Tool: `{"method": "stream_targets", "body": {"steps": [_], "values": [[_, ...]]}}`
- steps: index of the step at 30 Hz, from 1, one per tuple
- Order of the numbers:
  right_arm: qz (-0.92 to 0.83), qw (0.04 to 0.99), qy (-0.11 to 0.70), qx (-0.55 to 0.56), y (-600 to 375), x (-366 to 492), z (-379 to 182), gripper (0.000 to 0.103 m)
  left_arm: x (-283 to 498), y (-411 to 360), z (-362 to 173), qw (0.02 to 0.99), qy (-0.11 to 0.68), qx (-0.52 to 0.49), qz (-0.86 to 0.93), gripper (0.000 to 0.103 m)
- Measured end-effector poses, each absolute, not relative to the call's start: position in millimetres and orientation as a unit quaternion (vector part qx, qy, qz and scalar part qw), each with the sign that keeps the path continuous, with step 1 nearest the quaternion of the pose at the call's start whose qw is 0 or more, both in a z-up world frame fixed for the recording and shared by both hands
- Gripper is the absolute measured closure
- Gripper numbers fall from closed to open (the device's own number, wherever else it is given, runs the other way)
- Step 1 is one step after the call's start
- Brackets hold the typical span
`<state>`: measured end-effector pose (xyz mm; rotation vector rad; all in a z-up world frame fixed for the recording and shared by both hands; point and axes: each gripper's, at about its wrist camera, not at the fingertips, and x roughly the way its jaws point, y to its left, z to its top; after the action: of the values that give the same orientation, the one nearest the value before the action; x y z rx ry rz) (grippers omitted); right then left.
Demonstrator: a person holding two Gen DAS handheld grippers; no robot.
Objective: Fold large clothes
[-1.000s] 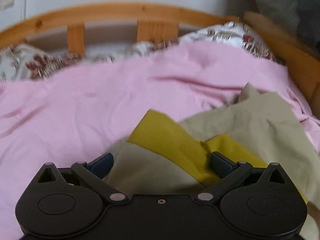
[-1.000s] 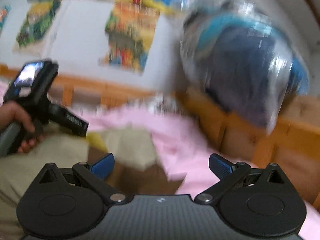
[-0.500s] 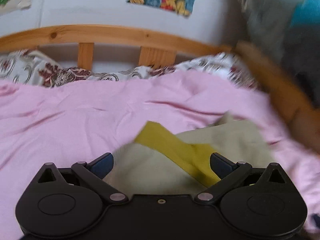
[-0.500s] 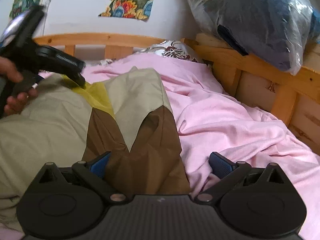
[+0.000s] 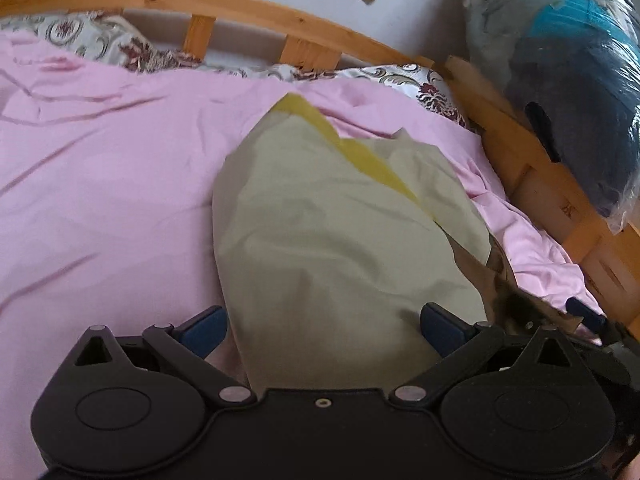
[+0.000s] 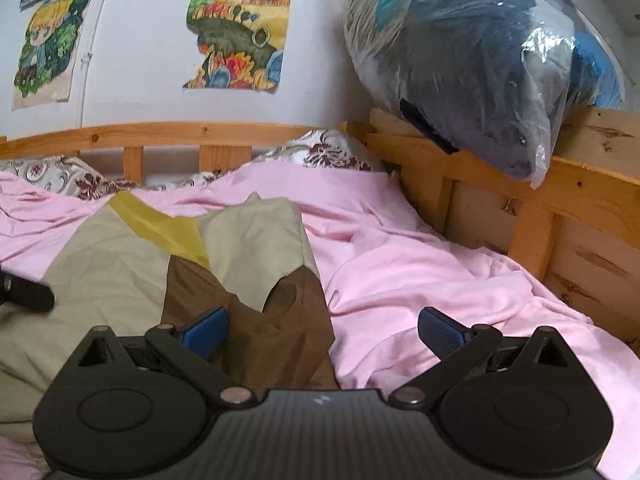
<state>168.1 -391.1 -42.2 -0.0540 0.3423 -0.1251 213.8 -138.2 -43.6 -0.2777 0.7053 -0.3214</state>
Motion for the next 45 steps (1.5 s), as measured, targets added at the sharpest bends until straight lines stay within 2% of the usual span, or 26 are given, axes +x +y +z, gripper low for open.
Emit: {"method": "stream_targets", "body": {"steps": [6,14,16,18,20,22,24,25,26,29,34,45], "values": [[-0.068,0.974,0.213,-0.044,-389.4,177.4,-59.4,0.0,210.5,-139.4,-60.4,0.919,0.338,-0.128,-0.159,0.001],[-0.015,0.99,0.139,0.031,-402.3,163.3,-37.5,0.002,215.1,-127.9,-66.8,0.901,0.358,-0.178,-0.17,0.001],[-0.009,0.99,0.134,0.028,-402.2,167.7,-33.7,0.011,214.1,-129.2,-67.3,0.901,0.357,-0.18,-0.167,0.001],[-0.005,0.989,0.145,0.027,-403.6,176.2,-33.5,0.026,212.7,-129.9,-67.7,0.902,0.356,-0.183,-0.163,0.001],[0.004,0.984,0.17,0.045,-410.0,188.7,-35.7,0.03,212.7,-130.2,-67.7,0.903,0.354,-0.181,-0.162,0.001],[0.011,0.978,0.193,0.076,-417.5,198.5,-39.5,0.039,213.0,-129.6,-66.6,0.903,0.355,-0.178,-0.162,0.001],[0.02,0.974,0.199,0.106,-423.9,203.9,-42.7,0.063,213.5,-128.7,-66.3,0.903,0.355,-0.179,-0.162,0.001],[0.016,0.974,0.199,0.107,-424.7,206.1,-42.7,0.069,213.5,-128.7,-66.3,0.902,0.356,-0.18,-0.162,0.001],[0.015,0.975,0.198,0.097,-423.5,208.2,-42.9,0.079,213.7,-128.7,-66.3,0.902,0.356,-0.182,-0.162,0.001],[0.027,0.983,0.18,0.036,-410.0,214.1,-39.1,0.093,213.2,-129.8,-66.5,0.902,0.358,-0.182,-0.161,0.001],[0.07,0.986,0.147,-0.036,-383.6,213.1,-32.1,0.098,211.6,-129.0,-66.9,0.902,0.357,-0.183,-0.158,0.001],[0.084,0.986,0.141,-0.02,-387.0,208.0,-26.2,0.098,209.4,-131.6,-68.8,0.904,0.353,-0.188,-0.151,0.001]]}}
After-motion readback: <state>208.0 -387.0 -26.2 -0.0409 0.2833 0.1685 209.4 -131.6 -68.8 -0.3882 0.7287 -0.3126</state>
